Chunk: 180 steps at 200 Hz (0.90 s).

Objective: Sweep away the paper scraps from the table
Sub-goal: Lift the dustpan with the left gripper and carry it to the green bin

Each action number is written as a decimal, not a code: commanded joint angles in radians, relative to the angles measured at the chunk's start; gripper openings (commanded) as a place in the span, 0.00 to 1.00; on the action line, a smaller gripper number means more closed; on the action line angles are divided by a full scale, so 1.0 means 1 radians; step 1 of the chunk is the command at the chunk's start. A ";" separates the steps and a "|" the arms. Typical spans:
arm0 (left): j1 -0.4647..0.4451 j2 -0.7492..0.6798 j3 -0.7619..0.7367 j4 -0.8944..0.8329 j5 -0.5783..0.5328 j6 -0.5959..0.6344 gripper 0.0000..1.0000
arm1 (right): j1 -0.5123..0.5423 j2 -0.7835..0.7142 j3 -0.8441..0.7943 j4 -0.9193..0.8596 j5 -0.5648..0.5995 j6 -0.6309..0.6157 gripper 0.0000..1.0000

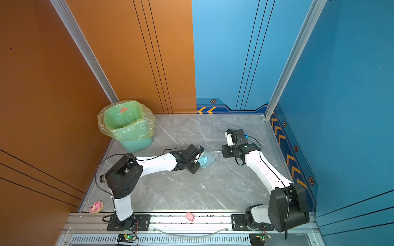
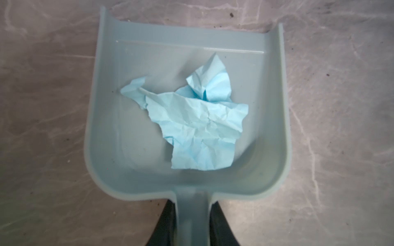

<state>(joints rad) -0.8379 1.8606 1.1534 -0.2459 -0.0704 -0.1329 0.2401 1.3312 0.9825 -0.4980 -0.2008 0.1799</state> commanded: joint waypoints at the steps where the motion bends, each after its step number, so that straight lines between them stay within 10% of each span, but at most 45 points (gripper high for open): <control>1: 0.012 -0.074 -0.016 0.020 -0.065 -0.011 0.00 | -0.028 -0.043 -0.002 -0.004 -0.049 0.021 0.00; 180: 0.257 -0.551 0.226 -0.490 -0.224 0.166 0.00 | -0.128 -0.031 -0.038 0.078 -0.111 0.092 0.00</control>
<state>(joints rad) -0.6342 1.3643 1.3380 -0.6605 -0.2531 -0.0032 0.1154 1.2892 0.9497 -0.4469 -0.2905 0.2558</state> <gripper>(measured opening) 0.214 0.191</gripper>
